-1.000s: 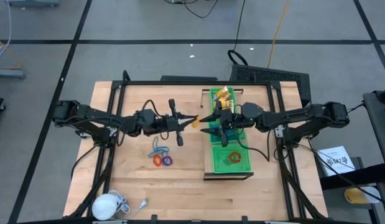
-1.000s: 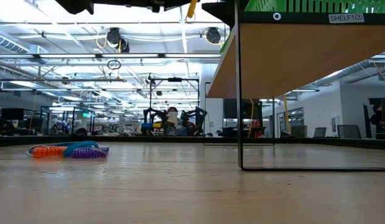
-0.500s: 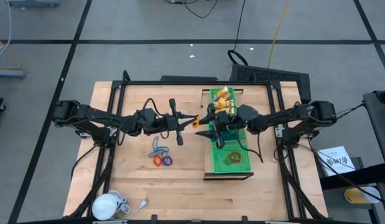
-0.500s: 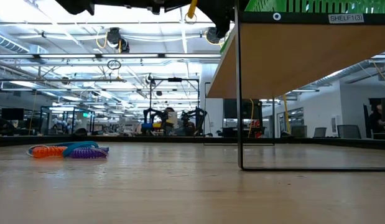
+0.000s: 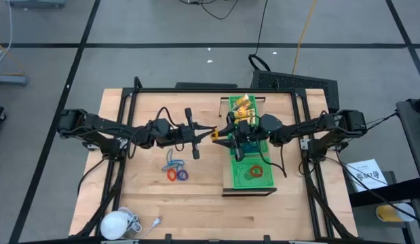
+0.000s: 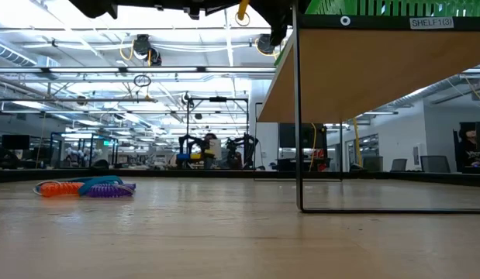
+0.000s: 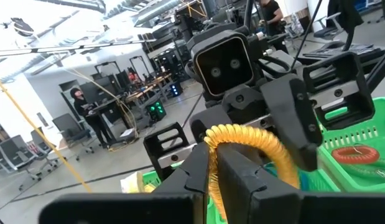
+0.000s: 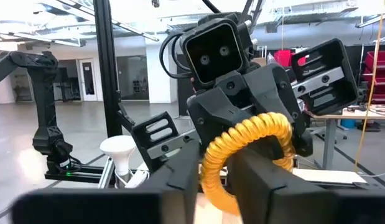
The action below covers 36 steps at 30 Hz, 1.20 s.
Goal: Pick & Place Office Desk Supplies
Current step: Put the yellow spring keychain into the bottom green bin
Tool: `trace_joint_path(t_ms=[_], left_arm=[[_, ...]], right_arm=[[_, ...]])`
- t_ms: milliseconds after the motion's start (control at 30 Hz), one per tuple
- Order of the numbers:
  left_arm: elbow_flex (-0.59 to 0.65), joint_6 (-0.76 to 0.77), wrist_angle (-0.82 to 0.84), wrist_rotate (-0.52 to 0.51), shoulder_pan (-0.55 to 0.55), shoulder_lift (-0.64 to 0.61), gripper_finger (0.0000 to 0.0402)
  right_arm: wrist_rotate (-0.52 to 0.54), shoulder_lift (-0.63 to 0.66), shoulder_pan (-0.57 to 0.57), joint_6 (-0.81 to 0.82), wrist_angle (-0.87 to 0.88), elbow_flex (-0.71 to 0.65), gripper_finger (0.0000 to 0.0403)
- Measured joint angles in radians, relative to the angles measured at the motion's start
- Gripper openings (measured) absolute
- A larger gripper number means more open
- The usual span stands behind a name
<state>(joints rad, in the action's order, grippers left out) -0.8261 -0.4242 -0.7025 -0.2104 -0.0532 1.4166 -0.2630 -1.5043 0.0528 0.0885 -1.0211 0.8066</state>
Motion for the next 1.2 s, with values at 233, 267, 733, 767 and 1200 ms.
trace_joint_path(t_ms=[233, 267, 733, 767, 1200], left_arm=[[0.0, 0.022, 0.0, 0.0, 0.0, 0.0, 0.0021], [0.0, 0.027, -0.002, -0.002, -0.001, 0.0, 0.0025], [0.0, 0.123, 0.092, -0.196, -0.074, -0.07, 0.0201], [-0.001, 0.146, 0.12, -0.196, -0.074, -0.084, 0.0208], [-0.001, 0.362, 0.402, -0.205, 0.004, -0.128, 0.0223]], right_arm=[[0.0, 0.0, 0.0, -0.021, 0.0, 0.0, 0.0012], [0.0, 0.0, 0.0, -0.022, 0.001, 0.0, 0.0016], [-0.004, 0.203, -0.006, -0.062, 0.291, 0.0, 0.0014], [-0.004, 0.228, -0.012, -0.074, 0.326, 0.0, 0.0016], [-0.24, 0.548, -0.197, -0.145, 0.81, 0.0, 0.0019]])
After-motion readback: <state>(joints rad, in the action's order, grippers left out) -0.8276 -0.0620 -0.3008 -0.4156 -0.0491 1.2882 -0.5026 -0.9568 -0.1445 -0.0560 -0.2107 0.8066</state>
